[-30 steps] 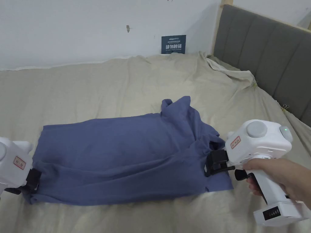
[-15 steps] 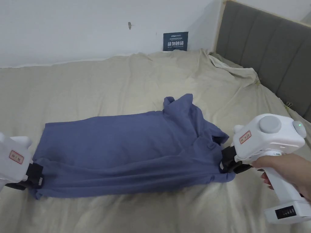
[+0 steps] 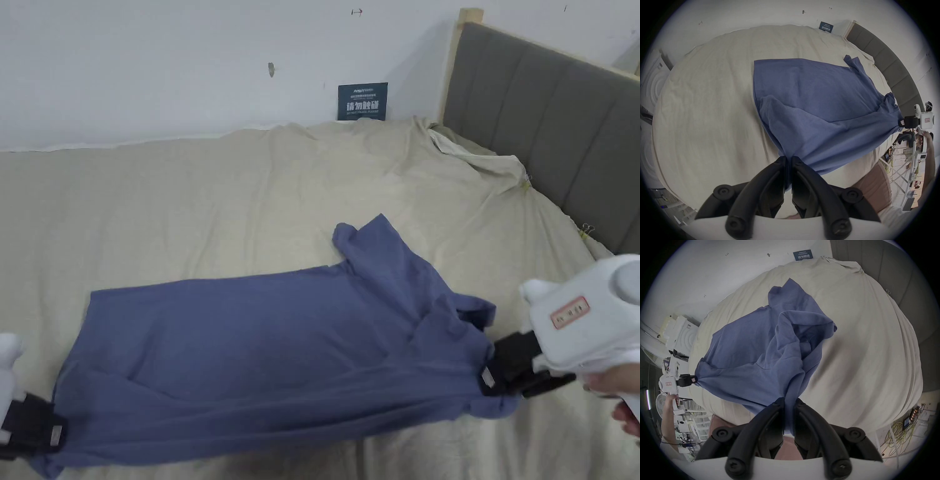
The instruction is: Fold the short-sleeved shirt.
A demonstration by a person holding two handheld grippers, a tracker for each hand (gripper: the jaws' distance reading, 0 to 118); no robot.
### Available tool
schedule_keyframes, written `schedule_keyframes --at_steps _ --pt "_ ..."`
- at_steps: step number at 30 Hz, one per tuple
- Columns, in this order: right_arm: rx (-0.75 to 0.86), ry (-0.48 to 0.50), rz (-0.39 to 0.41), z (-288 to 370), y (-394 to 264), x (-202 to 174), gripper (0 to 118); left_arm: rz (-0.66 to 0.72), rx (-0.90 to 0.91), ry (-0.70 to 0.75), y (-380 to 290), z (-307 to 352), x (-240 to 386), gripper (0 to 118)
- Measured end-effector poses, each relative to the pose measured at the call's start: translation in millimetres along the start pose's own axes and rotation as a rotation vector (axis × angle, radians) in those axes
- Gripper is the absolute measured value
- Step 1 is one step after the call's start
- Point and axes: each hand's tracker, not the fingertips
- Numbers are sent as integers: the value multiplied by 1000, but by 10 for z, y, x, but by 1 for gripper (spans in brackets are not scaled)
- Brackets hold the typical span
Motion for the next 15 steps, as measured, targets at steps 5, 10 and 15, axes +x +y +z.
schedule_keyframes --at_steps 5,10,15 --pt "-68 3 -50 -172 -435 261 10 62 -56 -68 -542 -143 -20 7" --pt "-70 15 -138 -487 -603 495 10 115 -95 -140 -770 -356 -25 15" --pt "-15 -6 -140 -381 -647 512 116 151 -64 -32 -830 -285 -122 62"
